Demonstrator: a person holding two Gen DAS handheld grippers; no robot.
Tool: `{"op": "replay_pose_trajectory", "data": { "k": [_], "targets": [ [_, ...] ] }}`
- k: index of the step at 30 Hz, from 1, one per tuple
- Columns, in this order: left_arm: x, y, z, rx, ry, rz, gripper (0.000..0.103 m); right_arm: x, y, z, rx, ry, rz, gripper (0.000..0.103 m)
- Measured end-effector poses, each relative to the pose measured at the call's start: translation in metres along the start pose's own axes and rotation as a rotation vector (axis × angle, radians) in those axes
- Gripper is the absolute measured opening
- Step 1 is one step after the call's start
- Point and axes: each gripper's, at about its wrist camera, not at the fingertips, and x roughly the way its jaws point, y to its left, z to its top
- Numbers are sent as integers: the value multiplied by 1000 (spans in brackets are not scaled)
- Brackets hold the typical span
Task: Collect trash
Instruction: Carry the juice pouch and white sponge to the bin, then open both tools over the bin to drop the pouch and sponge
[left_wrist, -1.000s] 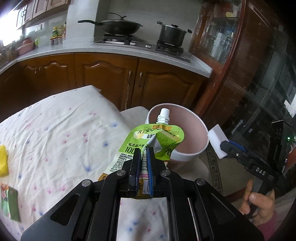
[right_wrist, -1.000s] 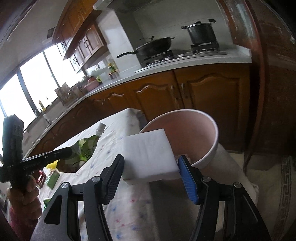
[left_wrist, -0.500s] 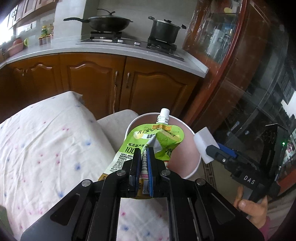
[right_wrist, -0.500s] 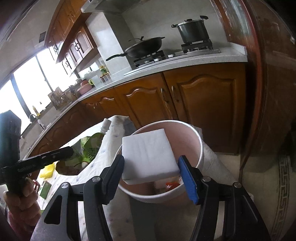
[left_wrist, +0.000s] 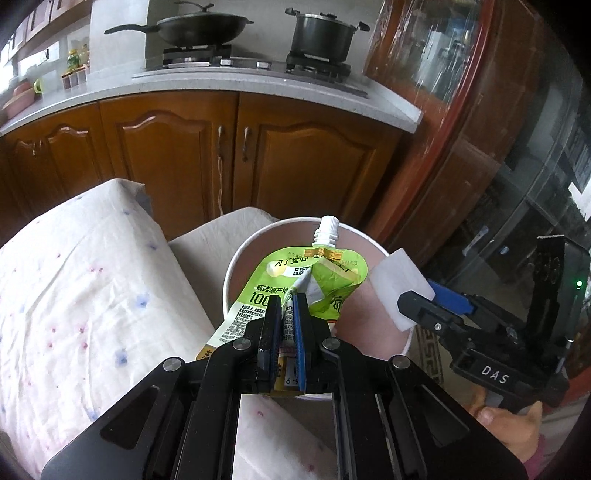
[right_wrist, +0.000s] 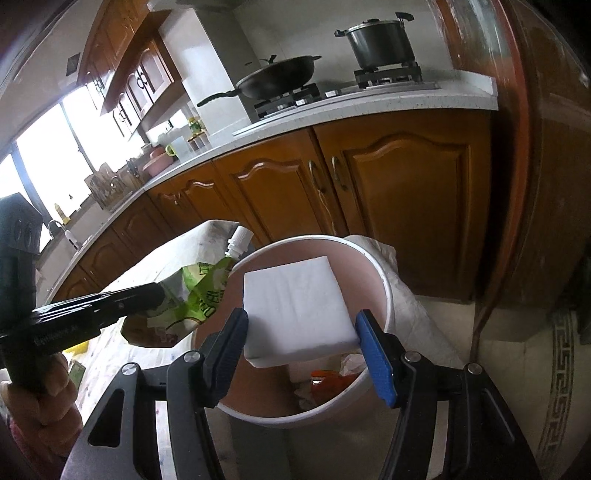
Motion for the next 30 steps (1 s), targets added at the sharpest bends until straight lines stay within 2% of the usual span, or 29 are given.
{"op": "replay_pose_trajectory", "data": {
  "k": [14,19,22,24,28,30],
  "targets": [
    [34,-5,2,3,73,23,7,17,-2,1,-30,75,-38,64],
    [38,-7,3,7,89,12,8,22,-5,1,-18,89,-26,65],
    [36,-6,3,0,85,6,16,22,-8,2,-7,86,-22,68],
    [32,-5,2,-5,74,11,26,20,-9,2,0,78,-22,68],
    [24,-1,0,-17,60,18,27,15,-12,0,16,60,-19,69],
    [20,2,-3,-27,57,21,31,12,-12,-1,24,53,-18,69]
  ]
}}
